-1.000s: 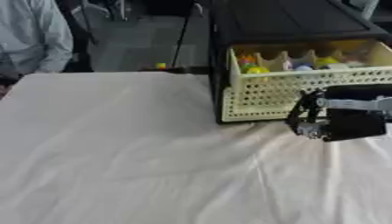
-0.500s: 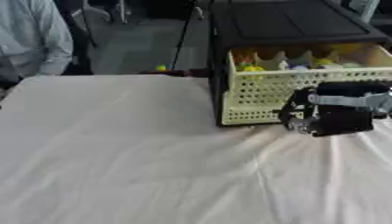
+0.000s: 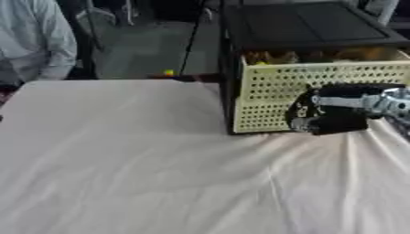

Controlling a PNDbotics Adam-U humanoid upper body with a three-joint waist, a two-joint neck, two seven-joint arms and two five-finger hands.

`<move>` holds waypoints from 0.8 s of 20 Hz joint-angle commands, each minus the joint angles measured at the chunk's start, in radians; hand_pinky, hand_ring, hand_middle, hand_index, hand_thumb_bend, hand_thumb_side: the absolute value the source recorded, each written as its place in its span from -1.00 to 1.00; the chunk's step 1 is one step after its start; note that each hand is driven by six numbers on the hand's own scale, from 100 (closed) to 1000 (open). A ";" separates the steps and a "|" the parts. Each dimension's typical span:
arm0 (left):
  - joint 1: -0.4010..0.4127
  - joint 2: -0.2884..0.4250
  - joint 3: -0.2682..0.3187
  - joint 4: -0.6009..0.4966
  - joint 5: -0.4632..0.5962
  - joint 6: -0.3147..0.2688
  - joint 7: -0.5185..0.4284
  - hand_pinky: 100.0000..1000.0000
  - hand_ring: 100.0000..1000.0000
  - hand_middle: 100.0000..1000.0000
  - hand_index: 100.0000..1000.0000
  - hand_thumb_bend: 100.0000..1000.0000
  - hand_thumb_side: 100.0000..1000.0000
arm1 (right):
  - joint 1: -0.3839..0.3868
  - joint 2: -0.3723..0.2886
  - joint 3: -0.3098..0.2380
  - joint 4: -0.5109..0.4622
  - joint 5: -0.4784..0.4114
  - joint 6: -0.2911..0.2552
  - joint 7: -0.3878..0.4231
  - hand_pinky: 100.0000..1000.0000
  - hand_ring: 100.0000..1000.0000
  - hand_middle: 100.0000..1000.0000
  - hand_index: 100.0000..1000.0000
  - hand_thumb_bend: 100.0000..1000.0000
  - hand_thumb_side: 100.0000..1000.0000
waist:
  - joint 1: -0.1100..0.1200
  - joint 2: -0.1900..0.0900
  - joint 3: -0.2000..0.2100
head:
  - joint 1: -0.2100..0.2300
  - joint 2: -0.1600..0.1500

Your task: Pick up objects from table and place into drawer.

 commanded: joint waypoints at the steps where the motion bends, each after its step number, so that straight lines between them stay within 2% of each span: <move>1: -0.005 0.010 0.001 -0.013 0.002 0.000 -0.006 -0.10 0.35 0.40 1.00 -0.65 1.00 | -0.027 -0.011 -0.011 0.015 0.017 -0.010 -0.007 -0.12 0.47 0.68 0.73 -1.00 1.00 | -0.001 -0.016 0.000 | -0.004 -0.016; 6: -0.007 0.007 -0.002 -0.013 0.002 0.002 -0.010 -0.10 0.35 0.40 1.00 -0.66 1.00 | -0.036 -0.005 -0.019 0.012 0.010 -0.011 -0.021 -0.12 0.46 0.67 0.72 -1.00 1.00 | 0.000 -0.013 -0.001 | -0.002 -0.017; 10: -0.007 0.007 -0.005 -0.013 0.002 0.003 -0.016 -0.10 0.35 0.40 1.00 -0.66 1.00 | 0.028 -0.072 -0.041 -0.072 -0.032 -0.012 -0.041 -0.12 0.45 0.67 0.71 -1.00 1.00 | -0.002 -0.011 0.003 | -0.002 -0.020; 11: -0.007 0.007 -0.005 -0.013 0.002 0.004 -0.017 -0.10 0.35 0.40 1.00 -0.66 1.00 | 0.035 -0.080 -0.044 -0.087 -0.038 -0.006 -0.041 -0.12 0.45 0.67 0.71 -1.00 1.00 | -0.002 -0.011 0.003 | -0.003 -0.020; 12: -0.007 0.007 -0.005 -0.013 0.002 0.004 -0.018 -0.10 0.36 0.40 1.00 -0.67 1.00 | 0.039 -0.085 -0.046 -0.098 -0.043 0.000 -0.041 -0.14 0.43 0.55 0.66 -1.00 1.00 | -0.002 -0.011 0.004 | -0.003 -0.020; 16: -0.010 0.006 -0.010 -0.013 0.003 0.004 -0.026 -0.10 0.36 0.40 1.00 -0.68 1.00 | 0.034 -0.092 -0.052 -0.122 -0.052 0.012 -0.063 -0.14 0.42 0.54 0.67 -1.00 1.00 | -0.004 -0.012 0.004 | -0.004 -0.026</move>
